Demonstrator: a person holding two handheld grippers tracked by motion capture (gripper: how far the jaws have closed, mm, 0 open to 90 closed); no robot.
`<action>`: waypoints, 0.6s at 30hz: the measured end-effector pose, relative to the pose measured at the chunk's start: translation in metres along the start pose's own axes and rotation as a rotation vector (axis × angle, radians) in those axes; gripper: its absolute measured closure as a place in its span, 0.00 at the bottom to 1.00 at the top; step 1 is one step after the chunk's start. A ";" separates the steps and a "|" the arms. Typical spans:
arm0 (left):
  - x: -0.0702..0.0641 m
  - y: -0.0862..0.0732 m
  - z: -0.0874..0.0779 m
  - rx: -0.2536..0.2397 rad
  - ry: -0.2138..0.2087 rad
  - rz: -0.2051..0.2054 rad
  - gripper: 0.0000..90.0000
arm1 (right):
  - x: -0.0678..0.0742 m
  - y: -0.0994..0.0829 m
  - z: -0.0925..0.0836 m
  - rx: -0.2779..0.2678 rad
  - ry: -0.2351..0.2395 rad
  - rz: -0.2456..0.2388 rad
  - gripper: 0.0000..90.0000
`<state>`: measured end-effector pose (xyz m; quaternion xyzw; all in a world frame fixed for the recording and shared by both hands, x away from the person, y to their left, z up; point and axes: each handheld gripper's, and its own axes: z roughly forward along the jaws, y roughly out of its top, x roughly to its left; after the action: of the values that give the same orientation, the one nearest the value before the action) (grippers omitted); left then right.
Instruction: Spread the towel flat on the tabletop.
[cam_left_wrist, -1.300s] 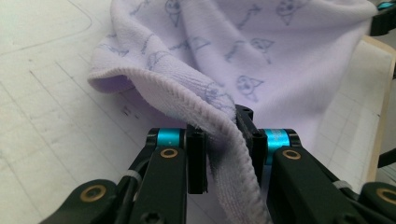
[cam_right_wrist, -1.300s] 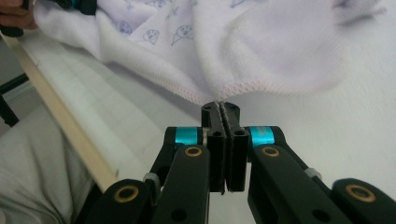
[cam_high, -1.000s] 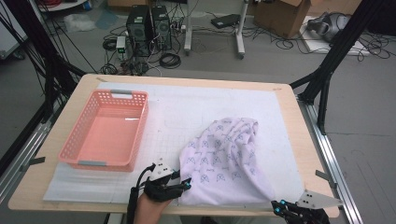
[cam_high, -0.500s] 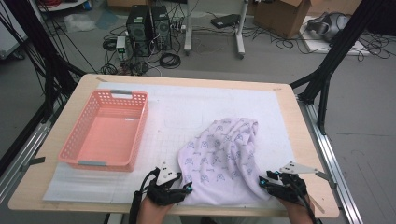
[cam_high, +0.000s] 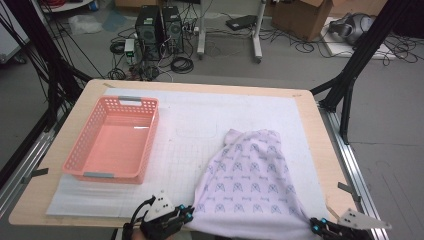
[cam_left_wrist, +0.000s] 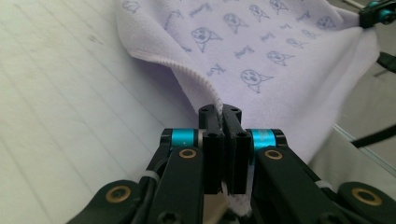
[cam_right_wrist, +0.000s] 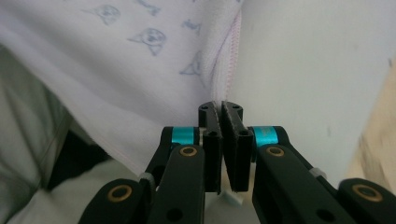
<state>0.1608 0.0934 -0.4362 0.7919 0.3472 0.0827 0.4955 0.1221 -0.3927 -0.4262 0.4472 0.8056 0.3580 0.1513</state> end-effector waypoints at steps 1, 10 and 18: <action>-0.003 -0.002 -0.002 0.000 -0.023 0.007 0.96 | 0.001 -0.004 -0.004 0.004 0.006 0.004 0.96; 0.003 0.011 0.005 -0.085 0.025 -0.009 0.56 | 0.002 0.025 0.010 -0.094 -0.048 -0.018 0.69; 0.025 0.026 0.013 -0.108 0.047 -0.001 0.54 | -0.007 0.080 0.064 -0.153 -0.065 0.009 0.55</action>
<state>0.1980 0.0927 -0.4257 0.7616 0.3541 0.1199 0.5293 0.2107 -0.3425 -0.4142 0.4492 0.7685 0.4046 0.2094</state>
